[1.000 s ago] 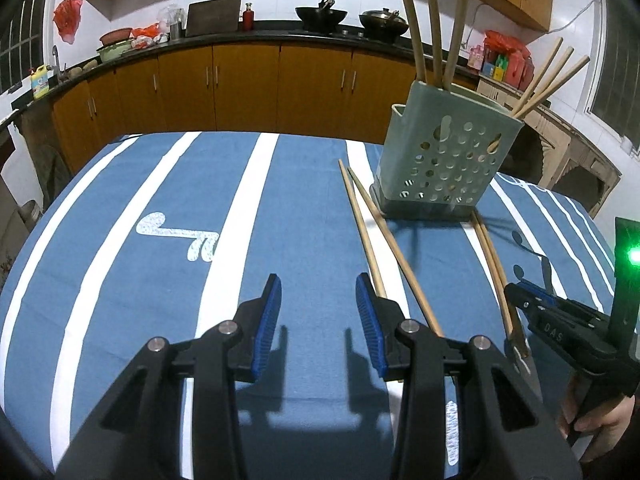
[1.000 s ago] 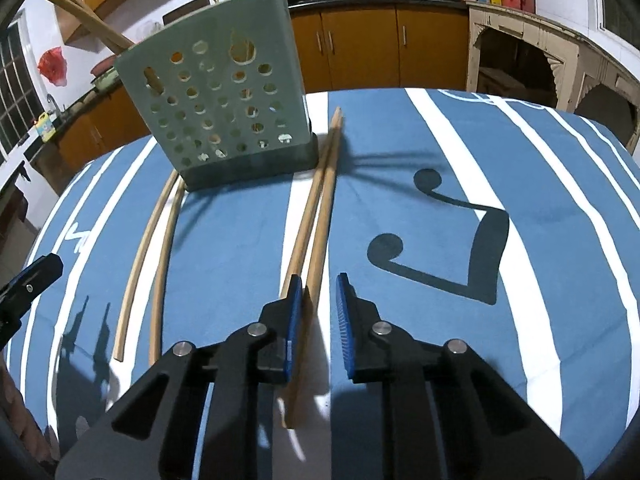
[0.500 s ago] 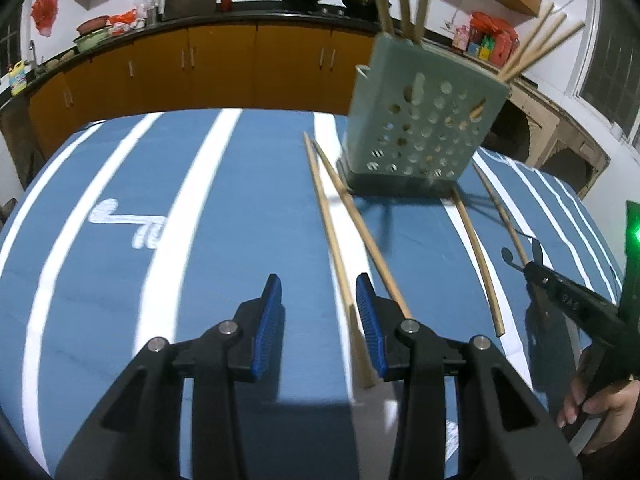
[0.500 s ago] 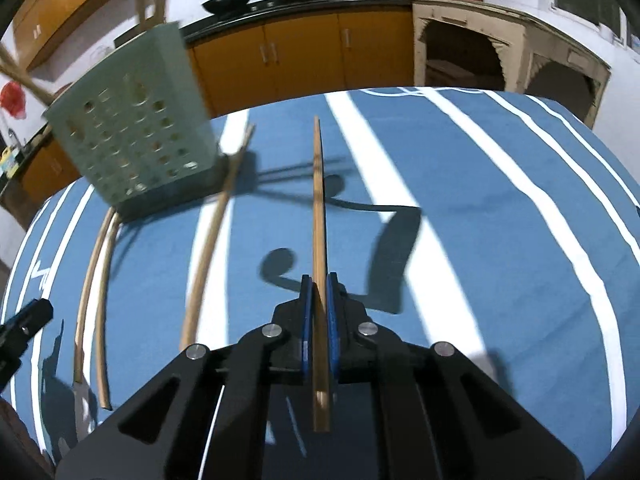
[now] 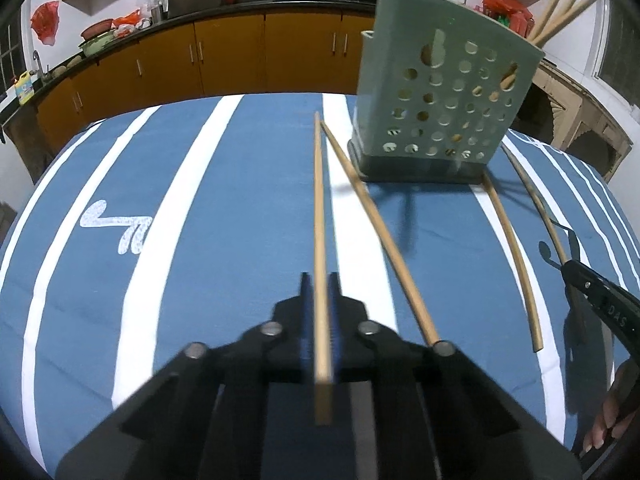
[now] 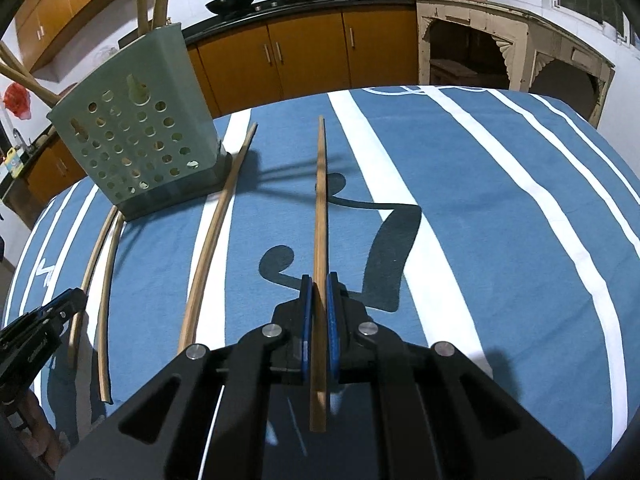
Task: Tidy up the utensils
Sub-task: 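Grasp a chopstick with the left gripper while the right gripper grasps another, then lift both held chopsticks and carry them above the green holder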
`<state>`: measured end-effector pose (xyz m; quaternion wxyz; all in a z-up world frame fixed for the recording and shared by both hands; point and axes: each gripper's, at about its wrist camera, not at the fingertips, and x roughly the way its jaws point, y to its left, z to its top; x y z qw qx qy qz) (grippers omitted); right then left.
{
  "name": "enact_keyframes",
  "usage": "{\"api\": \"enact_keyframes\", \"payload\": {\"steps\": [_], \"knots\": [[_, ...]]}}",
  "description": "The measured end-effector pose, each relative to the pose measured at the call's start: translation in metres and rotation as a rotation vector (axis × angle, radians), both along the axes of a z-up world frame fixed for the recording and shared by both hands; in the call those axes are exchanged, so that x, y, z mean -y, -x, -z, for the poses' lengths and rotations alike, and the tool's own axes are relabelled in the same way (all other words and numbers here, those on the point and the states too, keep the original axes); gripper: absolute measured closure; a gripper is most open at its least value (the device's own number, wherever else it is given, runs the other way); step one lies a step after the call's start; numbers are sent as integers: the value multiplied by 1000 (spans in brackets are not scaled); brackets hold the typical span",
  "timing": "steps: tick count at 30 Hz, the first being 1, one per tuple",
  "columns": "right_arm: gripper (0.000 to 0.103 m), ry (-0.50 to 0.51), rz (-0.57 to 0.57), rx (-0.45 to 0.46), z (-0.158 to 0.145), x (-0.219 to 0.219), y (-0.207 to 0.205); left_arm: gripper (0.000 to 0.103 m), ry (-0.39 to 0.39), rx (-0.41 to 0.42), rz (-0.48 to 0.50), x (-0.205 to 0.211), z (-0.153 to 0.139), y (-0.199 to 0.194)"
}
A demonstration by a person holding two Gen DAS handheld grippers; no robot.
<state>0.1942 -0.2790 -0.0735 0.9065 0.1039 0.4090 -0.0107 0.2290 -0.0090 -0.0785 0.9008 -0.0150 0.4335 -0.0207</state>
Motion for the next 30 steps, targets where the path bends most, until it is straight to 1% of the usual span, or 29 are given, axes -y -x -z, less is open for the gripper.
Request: {"api": "enact_keyframes", "payload": {"steps": [6,10,12,15,19,30], "knots": [[95,6,-24,6,0,-4,3,95,-13,-4,-17,-29,0,6],[95,8,-24,5,0,-4,3,94,-15,2,-22,-40,0,10],[95,19,-24,3,1,-5,3,94,-21,2,-25,-40,0,10],[94,32,-25,1,1,-8,3,90,-30,2,-18,-36,-1,11],[94,24,-25,1,1,-6,3,87,-33,1,-10,-34,0,10],[94,17,-30,1,0,-7,5,86,-33,1,-8,-34,0,10]]}}
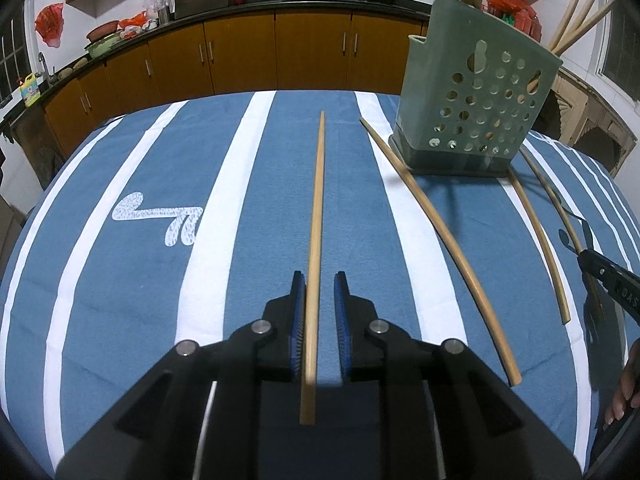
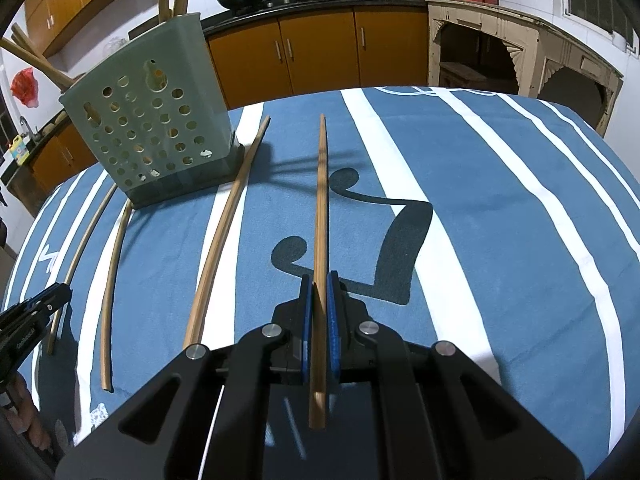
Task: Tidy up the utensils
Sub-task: 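Lift both held chopsticks and carry them above the green holder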
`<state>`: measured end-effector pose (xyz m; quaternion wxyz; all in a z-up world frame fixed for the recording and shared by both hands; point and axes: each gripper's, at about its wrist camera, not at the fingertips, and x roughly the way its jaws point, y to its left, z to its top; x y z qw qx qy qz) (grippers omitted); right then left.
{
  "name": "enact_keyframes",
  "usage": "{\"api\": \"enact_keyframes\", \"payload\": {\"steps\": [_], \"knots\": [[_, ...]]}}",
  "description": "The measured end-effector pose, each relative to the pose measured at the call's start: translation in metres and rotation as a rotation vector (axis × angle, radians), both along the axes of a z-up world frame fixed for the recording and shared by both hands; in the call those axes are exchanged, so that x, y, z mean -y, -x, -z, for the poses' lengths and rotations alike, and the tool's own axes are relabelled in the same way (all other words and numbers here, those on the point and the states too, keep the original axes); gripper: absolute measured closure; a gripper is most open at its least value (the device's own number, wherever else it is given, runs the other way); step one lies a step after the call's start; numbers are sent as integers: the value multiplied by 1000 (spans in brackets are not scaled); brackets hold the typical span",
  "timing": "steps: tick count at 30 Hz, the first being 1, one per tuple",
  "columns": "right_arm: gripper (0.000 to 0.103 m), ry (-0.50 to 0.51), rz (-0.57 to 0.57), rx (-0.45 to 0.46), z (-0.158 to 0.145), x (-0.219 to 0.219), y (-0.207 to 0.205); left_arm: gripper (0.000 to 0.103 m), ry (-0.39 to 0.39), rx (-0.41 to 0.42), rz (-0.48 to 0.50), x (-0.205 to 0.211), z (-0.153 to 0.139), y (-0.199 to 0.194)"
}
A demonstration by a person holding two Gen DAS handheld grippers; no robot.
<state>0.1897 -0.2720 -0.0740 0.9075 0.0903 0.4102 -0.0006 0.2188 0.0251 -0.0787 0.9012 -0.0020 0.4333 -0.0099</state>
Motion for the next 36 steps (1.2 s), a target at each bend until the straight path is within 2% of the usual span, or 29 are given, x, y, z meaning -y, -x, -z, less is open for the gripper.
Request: {"api": "enact_keyframes", "payload": {"steps": [13,16,18,22,29,36], "knots": [[94,-1,-9,0,0,0,4,86,-11,0,-6,3,0,3],[95,-18,-9,2,0,2,3,88,-7,1,-7,2,0,3],[95,-20,-13,5,0,3,4,95,-3,1,-8,3,0,4],[95,-12,-19,15,-2,4,11,95,-10,-4,6,5,0,9],[95,-8,-2,76,-21,13,23,95,7,-1,12,1,-8,19],[95,-11,9,147,-44,21,32,95,6,60,28,-1,-33,33]]}}
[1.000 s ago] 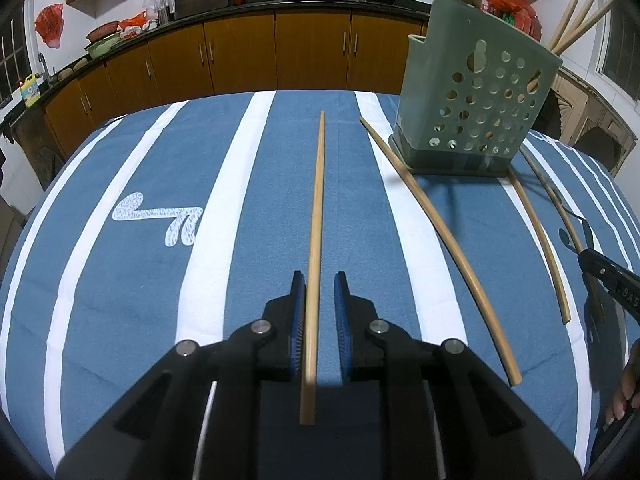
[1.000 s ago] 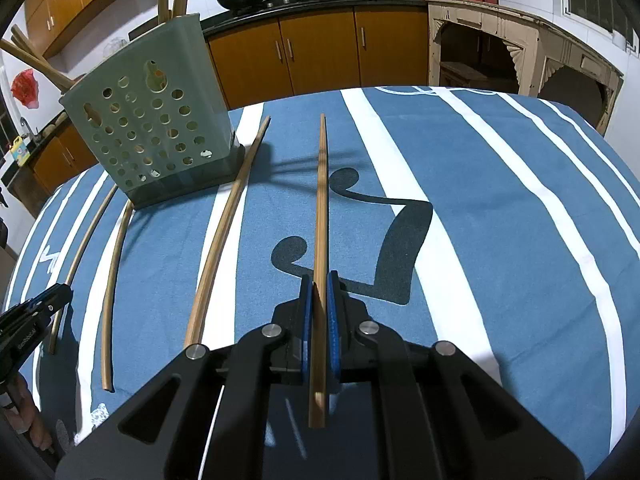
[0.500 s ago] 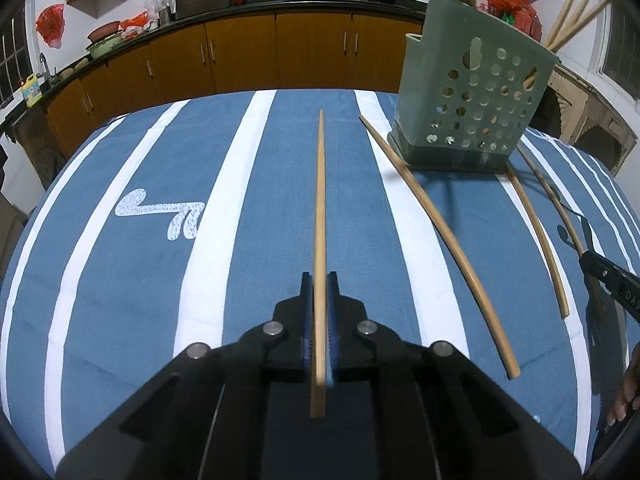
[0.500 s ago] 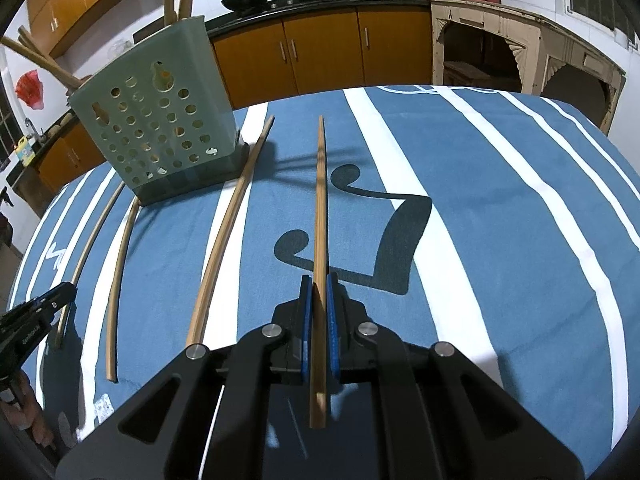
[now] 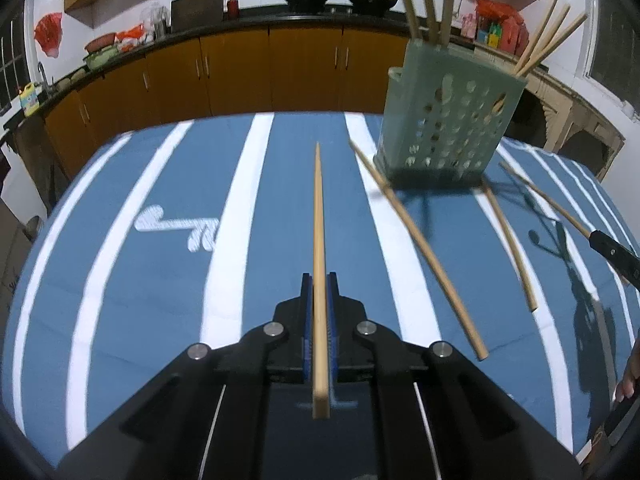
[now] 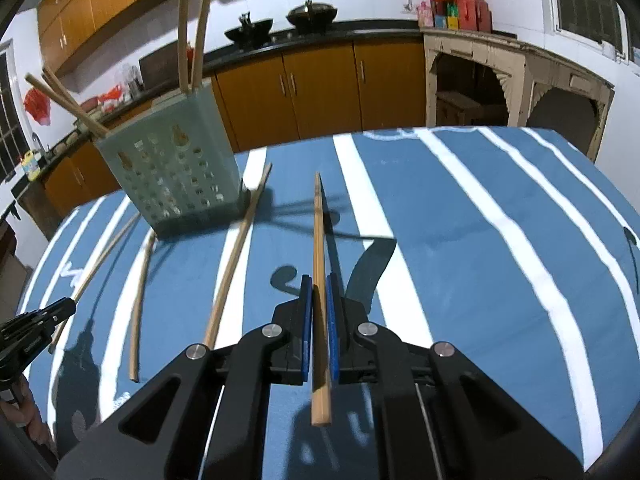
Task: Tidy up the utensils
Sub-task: 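Lift both held chopsticks and carry them above the green holder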
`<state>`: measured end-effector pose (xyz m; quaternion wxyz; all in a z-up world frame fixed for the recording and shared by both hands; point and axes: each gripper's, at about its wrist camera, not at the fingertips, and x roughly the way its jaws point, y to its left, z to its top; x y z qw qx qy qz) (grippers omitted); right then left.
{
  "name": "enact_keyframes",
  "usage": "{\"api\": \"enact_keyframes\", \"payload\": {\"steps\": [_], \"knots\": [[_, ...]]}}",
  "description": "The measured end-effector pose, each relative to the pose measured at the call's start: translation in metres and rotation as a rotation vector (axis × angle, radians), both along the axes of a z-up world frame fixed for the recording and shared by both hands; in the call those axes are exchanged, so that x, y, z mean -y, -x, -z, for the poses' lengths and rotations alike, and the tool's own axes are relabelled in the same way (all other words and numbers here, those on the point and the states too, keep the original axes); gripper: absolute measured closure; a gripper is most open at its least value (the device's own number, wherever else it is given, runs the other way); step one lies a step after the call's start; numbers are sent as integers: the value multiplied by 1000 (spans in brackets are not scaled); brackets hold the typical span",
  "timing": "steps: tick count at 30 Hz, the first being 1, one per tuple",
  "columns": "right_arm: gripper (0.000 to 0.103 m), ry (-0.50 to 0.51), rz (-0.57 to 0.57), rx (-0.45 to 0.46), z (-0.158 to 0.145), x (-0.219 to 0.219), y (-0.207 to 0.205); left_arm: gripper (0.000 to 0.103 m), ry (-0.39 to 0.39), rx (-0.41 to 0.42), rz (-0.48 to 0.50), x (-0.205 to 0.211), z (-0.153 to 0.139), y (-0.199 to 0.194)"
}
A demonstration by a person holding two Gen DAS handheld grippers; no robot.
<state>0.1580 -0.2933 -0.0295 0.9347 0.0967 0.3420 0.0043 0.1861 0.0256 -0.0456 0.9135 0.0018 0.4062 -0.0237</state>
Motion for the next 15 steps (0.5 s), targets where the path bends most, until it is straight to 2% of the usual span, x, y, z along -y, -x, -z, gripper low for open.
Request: {"api": "enact_keyframes", "payload": {"steps": [15], "knots": [[95,-1,4,202,-63,6,11,95,21,222,23,0,-86,15]]}}
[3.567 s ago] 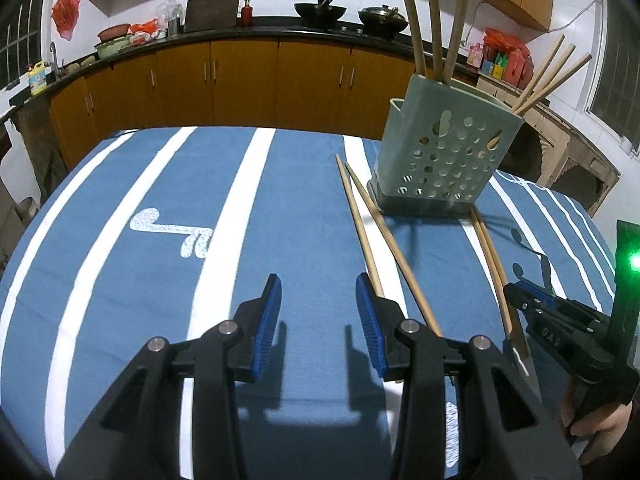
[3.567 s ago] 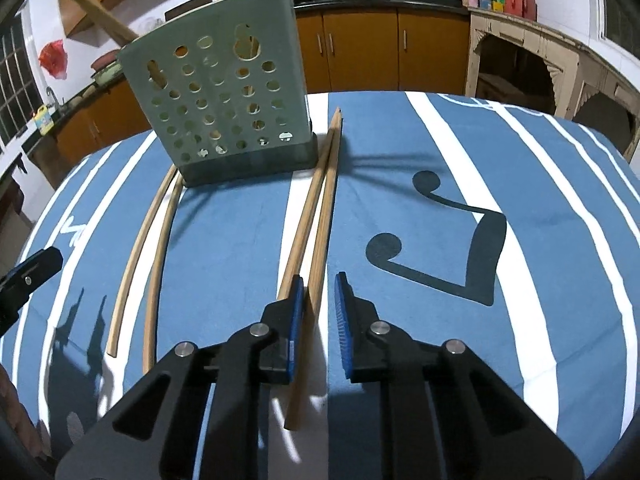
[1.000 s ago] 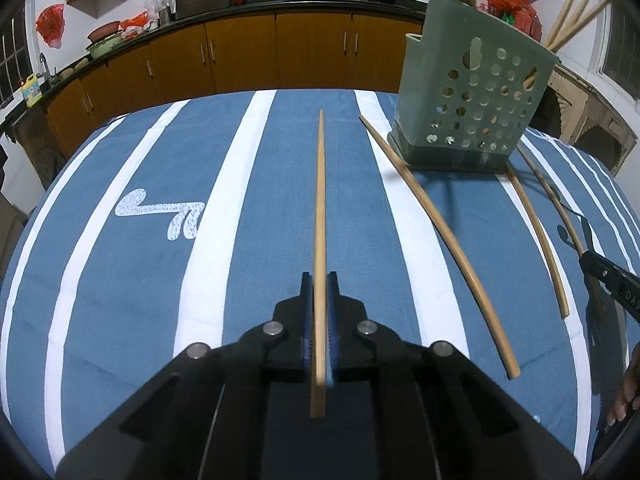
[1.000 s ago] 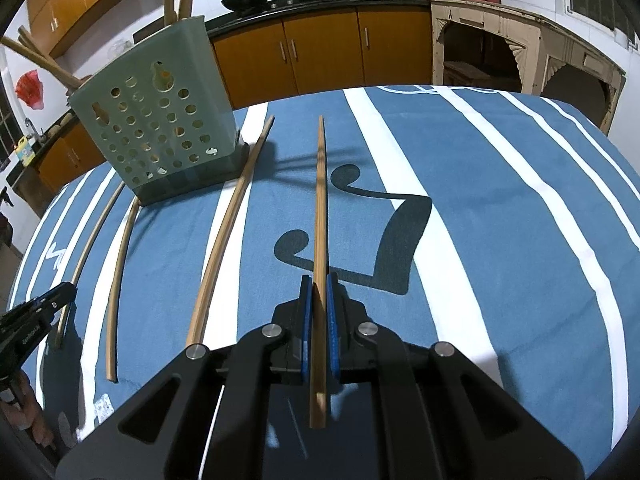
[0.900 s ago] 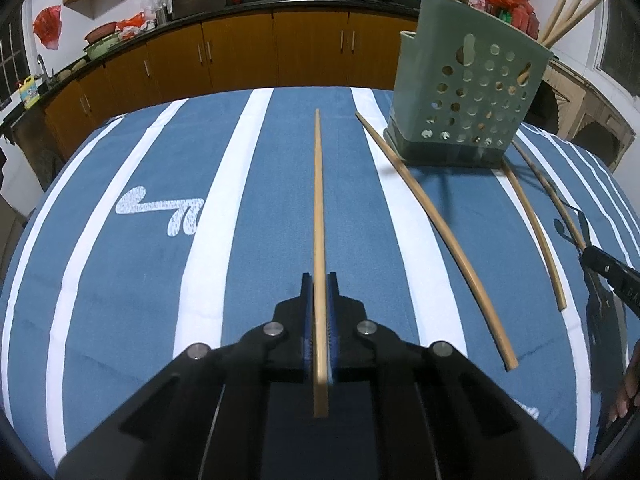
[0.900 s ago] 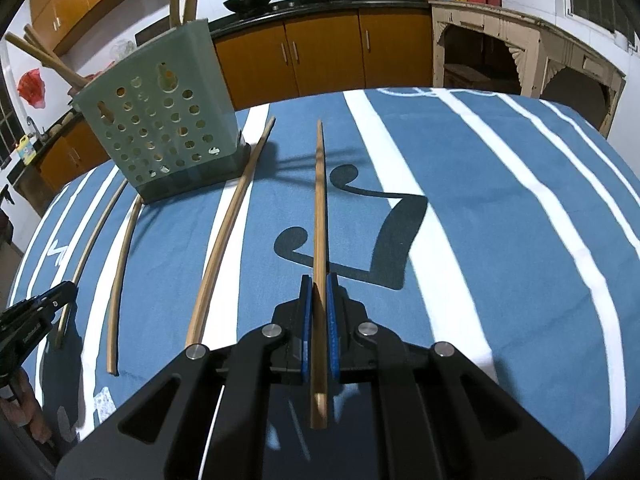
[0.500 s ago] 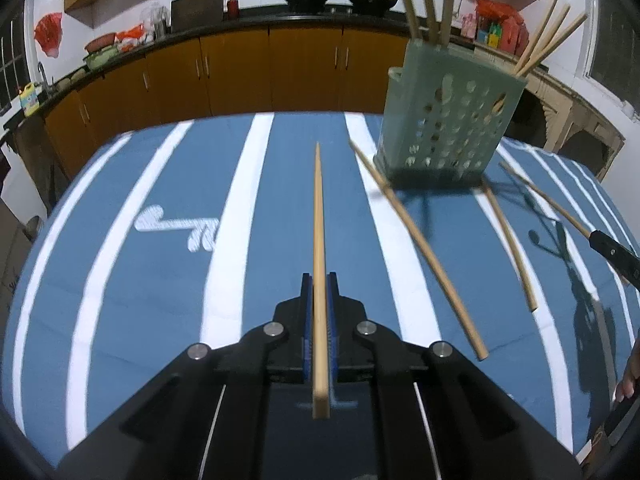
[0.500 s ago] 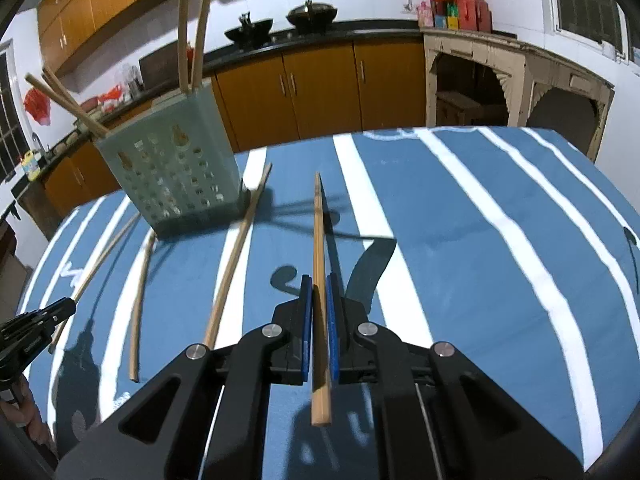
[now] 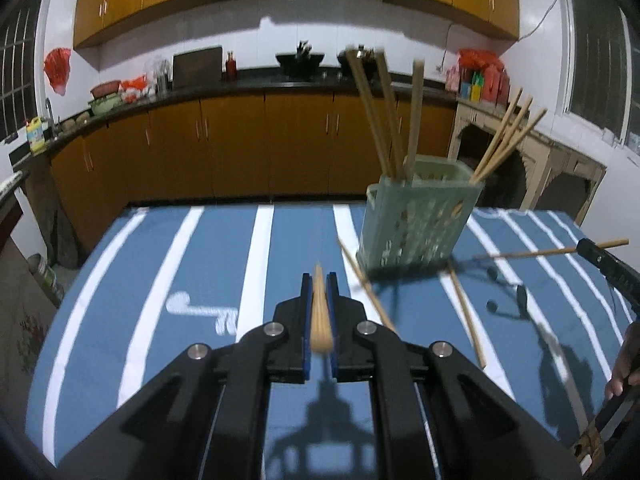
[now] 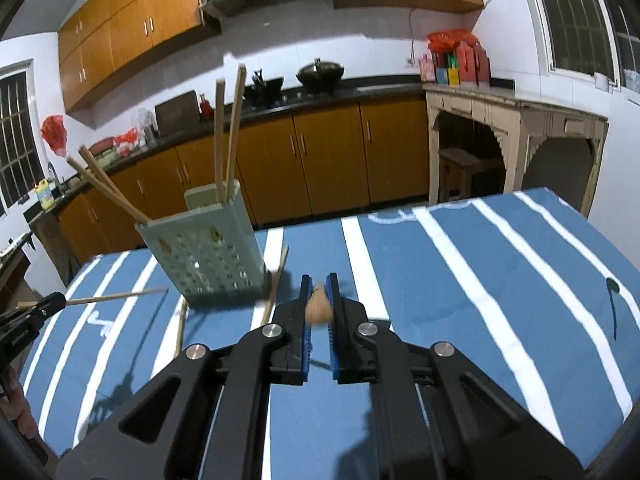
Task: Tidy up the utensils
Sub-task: 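Lift both held chopsticks and carry them above the green holder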
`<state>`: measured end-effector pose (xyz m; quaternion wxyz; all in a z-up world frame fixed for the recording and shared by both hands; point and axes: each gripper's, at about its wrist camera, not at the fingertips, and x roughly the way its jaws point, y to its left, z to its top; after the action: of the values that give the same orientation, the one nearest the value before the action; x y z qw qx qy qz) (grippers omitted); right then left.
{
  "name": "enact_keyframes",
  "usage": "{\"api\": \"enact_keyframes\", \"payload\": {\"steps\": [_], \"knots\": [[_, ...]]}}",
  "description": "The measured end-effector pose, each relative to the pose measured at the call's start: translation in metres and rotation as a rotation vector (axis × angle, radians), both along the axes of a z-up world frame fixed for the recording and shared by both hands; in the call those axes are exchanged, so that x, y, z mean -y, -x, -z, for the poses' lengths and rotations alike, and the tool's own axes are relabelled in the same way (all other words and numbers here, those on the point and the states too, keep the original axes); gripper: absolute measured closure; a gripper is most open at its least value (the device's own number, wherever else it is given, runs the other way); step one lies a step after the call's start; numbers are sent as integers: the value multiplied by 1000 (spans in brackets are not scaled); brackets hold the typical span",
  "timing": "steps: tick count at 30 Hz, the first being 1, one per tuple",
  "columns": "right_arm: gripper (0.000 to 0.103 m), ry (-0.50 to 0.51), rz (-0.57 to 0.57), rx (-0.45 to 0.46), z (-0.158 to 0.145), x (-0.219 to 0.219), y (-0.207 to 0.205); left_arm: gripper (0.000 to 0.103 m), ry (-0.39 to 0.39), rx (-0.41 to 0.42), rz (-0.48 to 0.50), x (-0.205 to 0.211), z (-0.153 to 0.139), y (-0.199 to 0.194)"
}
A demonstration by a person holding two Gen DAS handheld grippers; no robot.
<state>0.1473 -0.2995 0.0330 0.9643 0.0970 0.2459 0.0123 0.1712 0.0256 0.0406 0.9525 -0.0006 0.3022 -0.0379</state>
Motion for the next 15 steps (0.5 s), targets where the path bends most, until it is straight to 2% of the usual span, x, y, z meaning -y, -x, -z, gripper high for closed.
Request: {"api": "enact_keyframes", "payload": {"steps": [15], "knots": [[95,-40,-27,105,-42,2,1,95,54,138,-4,-9,-58,2]]}}
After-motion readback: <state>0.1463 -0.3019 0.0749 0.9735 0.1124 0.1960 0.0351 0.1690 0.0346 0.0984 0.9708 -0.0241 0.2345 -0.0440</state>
